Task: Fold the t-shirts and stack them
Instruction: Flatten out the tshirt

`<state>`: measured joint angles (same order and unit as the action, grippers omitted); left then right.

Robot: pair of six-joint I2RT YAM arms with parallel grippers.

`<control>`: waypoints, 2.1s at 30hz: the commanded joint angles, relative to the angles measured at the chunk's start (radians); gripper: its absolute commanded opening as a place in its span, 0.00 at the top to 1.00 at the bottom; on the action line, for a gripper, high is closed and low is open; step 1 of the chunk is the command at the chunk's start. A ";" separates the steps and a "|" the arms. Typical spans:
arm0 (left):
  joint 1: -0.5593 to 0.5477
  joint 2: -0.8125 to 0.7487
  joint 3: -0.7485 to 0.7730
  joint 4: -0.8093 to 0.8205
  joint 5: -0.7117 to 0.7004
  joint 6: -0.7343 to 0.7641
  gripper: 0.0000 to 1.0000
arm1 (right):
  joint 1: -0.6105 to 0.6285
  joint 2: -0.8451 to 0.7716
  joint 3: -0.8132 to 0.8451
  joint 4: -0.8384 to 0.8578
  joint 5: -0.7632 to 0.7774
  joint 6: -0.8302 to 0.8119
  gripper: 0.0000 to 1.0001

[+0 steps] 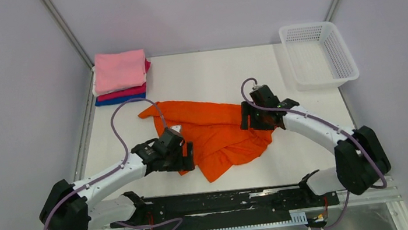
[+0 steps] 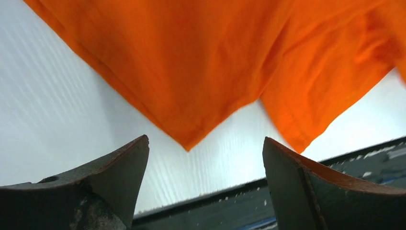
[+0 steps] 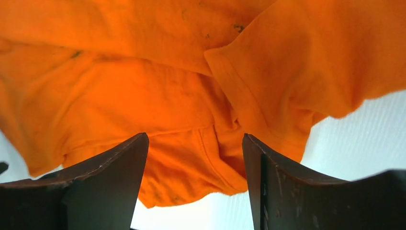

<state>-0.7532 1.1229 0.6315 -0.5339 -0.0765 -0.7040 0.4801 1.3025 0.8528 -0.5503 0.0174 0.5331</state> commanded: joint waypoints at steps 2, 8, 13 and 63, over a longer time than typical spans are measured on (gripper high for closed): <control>-0.072 0.023 -0.029 -0.058 0.044 -0.058 0.08 | 0.012 0.167 0.108 0.025 0.088 -0.037 0.32; -0.081 0.115 -0.036 -0.027 0.041 -0.040 0.23 | 0.011 0.303 0.155 0.034 0.150 -0.021 0.36; -0.081 0.190 -0.037 0.040 -0.010 -0.036 0.36 | 0.007 0.339 0.161 0.039 0.190 -0.012 0.40; -0.078 -0.614 0.584 0.256 -0.429 0.444 1.00 | -0.180 -0.670 0.504 0.055 0.268 -0.097 1.00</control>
<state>-0.8356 0.5106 1.1080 -0.3908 -0.6094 -0.4118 0.3027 0.6807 1.2106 -0.5407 0.3187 0.4984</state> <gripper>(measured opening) 0.007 0.010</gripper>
